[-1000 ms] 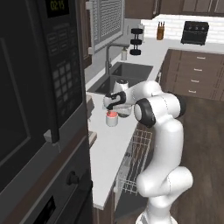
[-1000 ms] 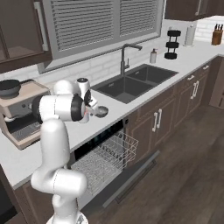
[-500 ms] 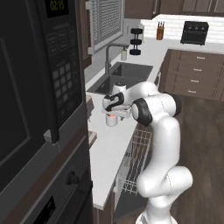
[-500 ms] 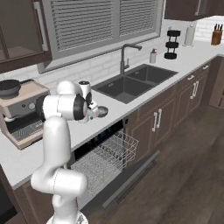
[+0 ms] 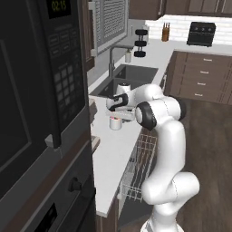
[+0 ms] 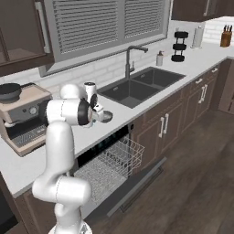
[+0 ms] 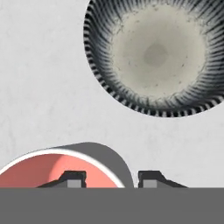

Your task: Pick up the cup and bowl from the counter, place them in the dishwasher, and close the dishwasher door.

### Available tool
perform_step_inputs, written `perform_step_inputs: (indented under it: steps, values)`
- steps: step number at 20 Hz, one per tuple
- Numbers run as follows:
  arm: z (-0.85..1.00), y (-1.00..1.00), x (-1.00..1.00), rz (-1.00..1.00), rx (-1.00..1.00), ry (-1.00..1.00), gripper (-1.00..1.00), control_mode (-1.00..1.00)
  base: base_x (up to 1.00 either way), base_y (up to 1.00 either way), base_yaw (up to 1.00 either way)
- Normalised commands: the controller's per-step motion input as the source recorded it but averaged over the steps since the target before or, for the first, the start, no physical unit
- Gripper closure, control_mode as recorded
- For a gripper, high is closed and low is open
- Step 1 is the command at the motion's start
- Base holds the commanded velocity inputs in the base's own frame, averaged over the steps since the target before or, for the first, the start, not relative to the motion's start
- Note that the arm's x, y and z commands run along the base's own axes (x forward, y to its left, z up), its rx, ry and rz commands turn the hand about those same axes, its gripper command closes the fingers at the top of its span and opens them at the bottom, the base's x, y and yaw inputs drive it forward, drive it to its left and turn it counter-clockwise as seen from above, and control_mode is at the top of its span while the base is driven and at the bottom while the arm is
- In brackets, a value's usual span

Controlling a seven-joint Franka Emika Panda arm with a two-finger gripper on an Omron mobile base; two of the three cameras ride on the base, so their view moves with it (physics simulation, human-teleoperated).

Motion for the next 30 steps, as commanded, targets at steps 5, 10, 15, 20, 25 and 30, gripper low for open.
perform_step_inputs:
  steps: [5, 10, 15, 20, 25, 30]
  values:
    - [-0.04, 0.13, -0.04, 0.0, 0.0, 0.0, 1.0, -1.0, 0.0, 0.0, 0.0]
    - [0.0, 0.17, -0.67, 0.0, 0.0, 0.01, 1.0, -1.0, 0.0, 0.0, 0.0]
    - [0.03, -0.15, -1.0, 0.06, 0.0, 0.0, 1.0, -1.0, 0.0, 0.0, 0.0]
    - [0.0, -0.59, -0.91, 0.12, 0.0, 0.0, 1.0, -1.0, 0.0, 0.0, 0.0]
    - [0.0, -0.87, -0.49, 0.07, 0.01, 0.0, 1.0, -1.0, 0.0, 0.0, 0.0]
    - [-0.13, -0.8, 0.0, 0.17, 0.0, 0.0, 1.0, -1.0, 0.0, 0.0, 0.0]
